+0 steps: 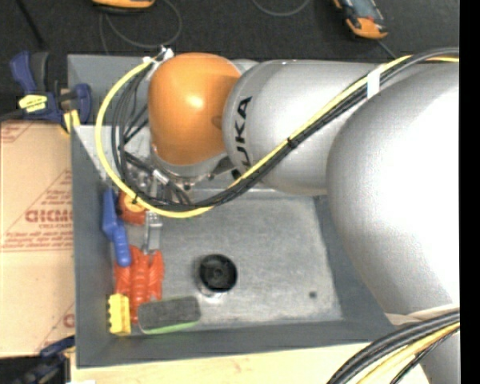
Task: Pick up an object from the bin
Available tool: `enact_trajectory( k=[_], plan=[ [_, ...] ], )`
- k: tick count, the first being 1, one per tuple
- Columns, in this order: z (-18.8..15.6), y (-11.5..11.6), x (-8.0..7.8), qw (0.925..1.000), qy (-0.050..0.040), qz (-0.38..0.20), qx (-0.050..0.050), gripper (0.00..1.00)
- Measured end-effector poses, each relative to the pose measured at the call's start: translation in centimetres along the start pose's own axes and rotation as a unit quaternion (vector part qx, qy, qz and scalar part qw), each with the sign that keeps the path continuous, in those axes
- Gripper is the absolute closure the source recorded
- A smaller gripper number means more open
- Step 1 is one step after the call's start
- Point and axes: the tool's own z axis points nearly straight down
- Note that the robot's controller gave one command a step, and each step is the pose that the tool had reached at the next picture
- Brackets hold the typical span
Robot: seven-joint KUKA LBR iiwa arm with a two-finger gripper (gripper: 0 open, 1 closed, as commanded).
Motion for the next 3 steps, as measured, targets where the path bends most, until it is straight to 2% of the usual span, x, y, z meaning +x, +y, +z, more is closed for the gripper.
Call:
enact_trajectory(
  k=[1, 2, 3],
  plan=[
    [-0.5, -0.1, -0.2, 1.0000, -0.0038, 0.002, -0.001, 0.00],
    [1.5, -3.9, 1.0, 1.0000, -0.0058, -0.003, -0.002, 0.00],
    [3.6, -7.9, 3.1, 0.9996, -0.0036, -0.030, 0.001, 0.00]
  ],
)
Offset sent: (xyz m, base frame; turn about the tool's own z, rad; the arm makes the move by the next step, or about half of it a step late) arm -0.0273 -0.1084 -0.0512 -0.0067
